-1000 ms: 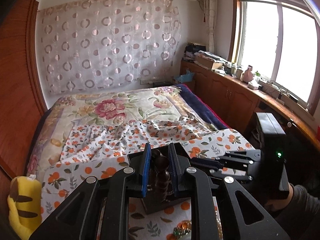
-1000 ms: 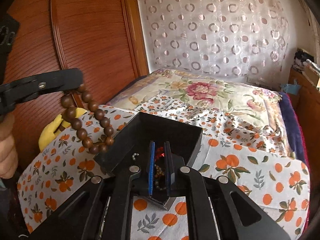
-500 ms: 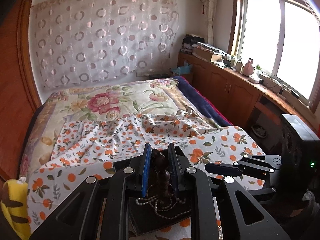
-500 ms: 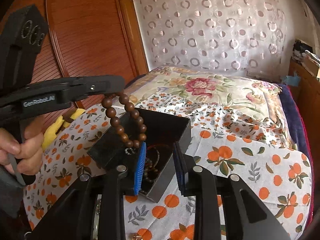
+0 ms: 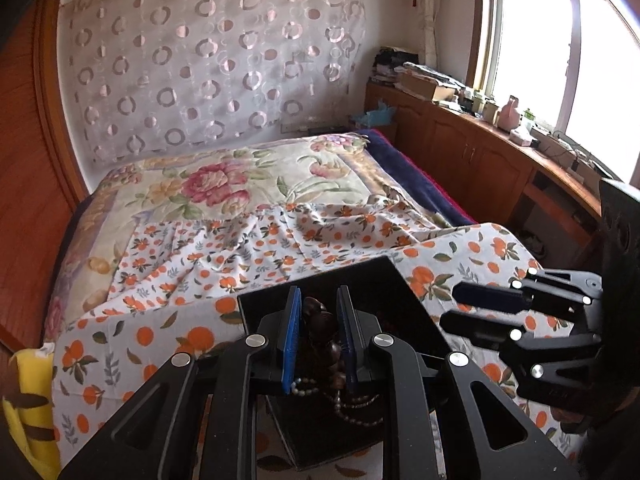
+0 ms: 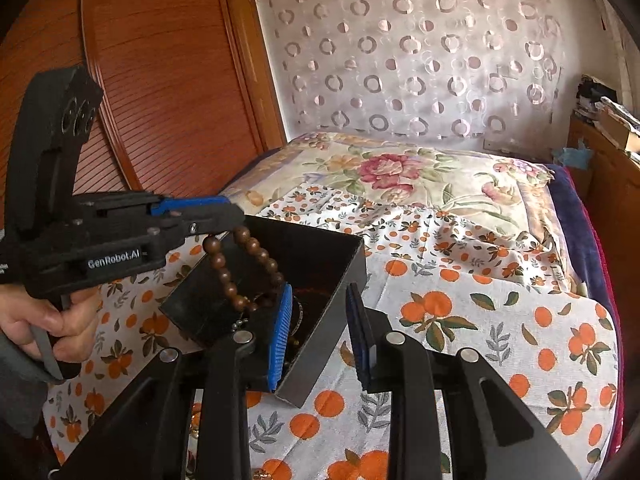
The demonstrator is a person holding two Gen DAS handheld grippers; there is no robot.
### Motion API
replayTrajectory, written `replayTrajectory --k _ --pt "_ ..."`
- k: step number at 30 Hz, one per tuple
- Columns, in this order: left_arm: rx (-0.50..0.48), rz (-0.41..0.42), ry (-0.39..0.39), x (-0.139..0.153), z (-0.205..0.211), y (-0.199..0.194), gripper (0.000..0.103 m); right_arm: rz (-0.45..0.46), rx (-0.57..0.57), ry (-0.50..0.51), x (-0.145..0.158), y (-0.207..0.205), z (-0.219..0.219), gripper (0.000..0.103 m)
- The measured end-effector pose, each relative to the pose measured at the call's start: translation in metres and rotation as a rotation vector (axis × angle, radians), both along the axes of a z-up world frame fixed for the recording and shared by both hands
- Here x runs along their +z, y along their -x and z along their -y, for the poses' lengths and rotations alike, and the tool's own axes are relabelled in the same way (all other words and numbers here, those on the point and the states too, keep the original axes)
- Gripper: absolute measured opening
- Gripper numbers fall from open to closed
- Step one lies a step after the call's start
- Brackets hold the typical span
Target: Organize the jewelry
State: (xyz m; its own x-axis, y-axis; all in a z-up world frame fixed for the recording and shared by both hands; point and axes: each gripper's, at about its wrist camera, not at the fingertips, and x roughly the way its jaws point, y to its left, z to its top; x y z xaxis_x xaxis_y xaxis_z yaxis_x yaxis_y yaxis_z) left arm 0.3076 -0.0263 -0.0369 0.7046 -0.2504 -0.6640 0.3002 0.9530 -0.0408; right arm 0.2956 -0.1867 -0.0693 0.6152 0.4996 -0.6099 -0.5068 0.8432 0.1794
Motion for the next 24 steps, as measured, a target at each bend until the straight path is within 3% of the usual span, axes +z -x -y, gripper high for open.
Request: replayTrajectory --k 1,2,4,13,20,24 --pt "-0.001 -0.002 0.0 -0.001 -0.001 0.001 0.018 0.002 -0.001 0.003 0.0 0.0 0.0 0.03" --pt "0.0 -0.009 -0.001 -0.002 -0.002 0.002 0.029 0.004 -0.002 0.008 0.002 0.0 -0.001 0.03" --pt "0.009 -0.009 -0.002 -0.002 -0.007 0.006 0.04 0.008 -0.003 0.017 0.004 0.001 -0.002 0.03" --pt "0.019 0.009 0.004 0.001 -0.023 0.046 0.058 0.005 -0.005 0.074 0.004 0.034 0.0 0.03" --pt "0.018 -0.023 -0.02 -0.021 -0.027 0.089 0.072 -0.054 0.005 0.105 -0.019 0.072 0.0 0.03" --pt "0.018 -0.038 -0.026 -0.034 -0.029 0.111 0.074 -0.089 0.039 0.125 -0.035 0.094 -0.008 0.03"
